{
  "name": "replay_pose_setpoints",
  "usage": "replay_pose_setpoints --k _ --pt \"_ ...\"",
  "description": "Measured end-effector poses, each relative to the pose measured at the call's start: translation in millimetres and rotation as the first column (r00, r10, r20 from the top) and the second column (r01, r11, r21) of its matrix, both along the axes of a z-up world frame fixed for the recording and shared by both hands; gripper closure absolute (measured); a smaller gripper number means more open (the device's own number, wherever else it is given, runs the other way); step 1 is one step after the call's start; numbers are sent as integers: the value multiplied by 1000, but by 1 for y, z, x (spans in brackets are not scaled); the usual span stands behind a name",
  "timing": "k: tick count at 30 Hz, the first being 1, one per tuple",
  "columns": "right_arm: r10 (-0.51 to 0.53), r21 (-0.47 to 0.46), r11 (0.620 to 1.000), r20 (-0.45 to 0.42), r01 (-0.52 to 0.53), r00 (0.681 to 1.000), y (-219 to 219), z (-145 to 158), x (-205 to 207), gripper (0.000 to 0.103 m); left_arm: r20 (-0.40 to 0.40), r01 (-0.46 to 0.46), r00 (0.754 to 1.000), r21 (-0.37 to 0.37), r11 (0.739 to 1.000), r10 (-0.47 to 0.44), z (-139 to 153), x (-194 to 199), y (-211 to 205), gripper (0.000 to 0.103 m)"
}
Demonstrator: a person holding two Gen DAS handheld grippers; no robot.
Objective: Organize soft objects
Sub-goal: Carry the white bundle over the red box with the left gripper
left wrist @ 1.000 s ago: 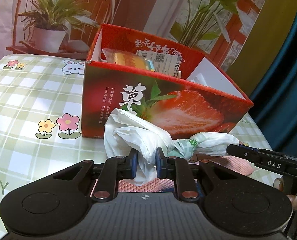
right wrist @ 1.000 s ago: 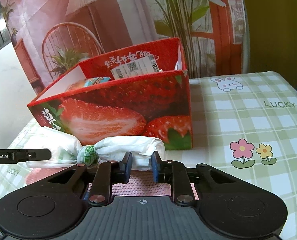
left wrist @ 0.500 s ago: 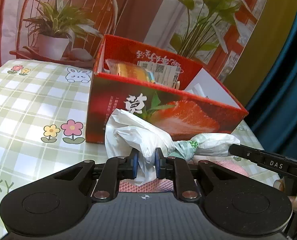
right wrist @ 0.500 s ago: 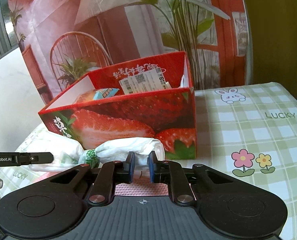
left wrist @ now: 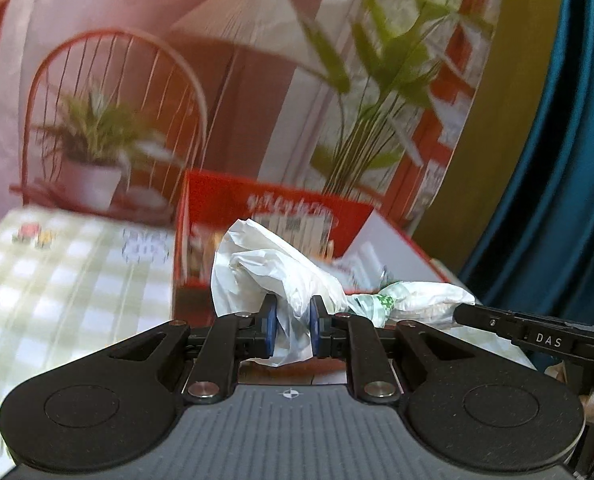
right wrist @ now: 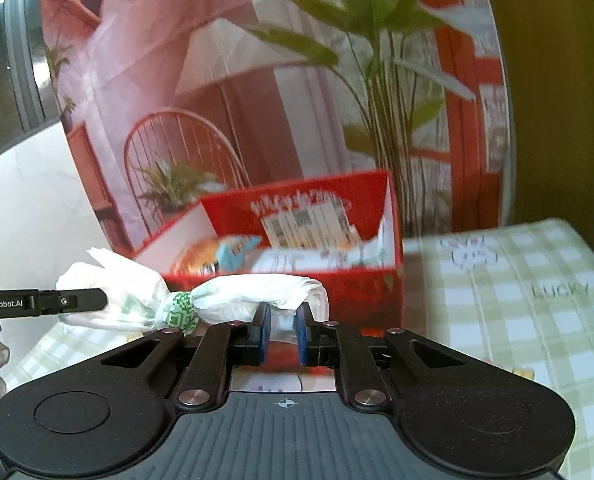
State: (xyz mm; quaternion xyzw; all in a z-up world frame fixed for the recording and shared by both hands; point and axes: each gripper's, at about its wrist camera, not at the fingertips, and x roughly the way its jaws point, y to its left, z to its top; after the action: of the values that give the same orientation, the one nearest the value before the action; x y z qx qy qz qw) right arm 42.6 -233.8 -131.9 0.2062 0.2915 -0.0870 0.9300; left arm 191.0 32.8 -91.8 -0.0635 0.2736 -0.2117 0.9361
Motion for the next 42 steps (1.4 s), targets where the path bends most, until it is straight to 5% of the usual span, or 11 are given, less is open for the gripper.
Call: replay_pose_setpoints --k 21,42 --pt "-16 -101 995 19 18 1000 -44 22 82 92 31 -18 999 -16 1000 18 23 98 -26 86" --pt "-22 -134 991 -114 6 993 -65 -17 177 92 -119 -58 991 -25 998 55 -8 174 -14 86"
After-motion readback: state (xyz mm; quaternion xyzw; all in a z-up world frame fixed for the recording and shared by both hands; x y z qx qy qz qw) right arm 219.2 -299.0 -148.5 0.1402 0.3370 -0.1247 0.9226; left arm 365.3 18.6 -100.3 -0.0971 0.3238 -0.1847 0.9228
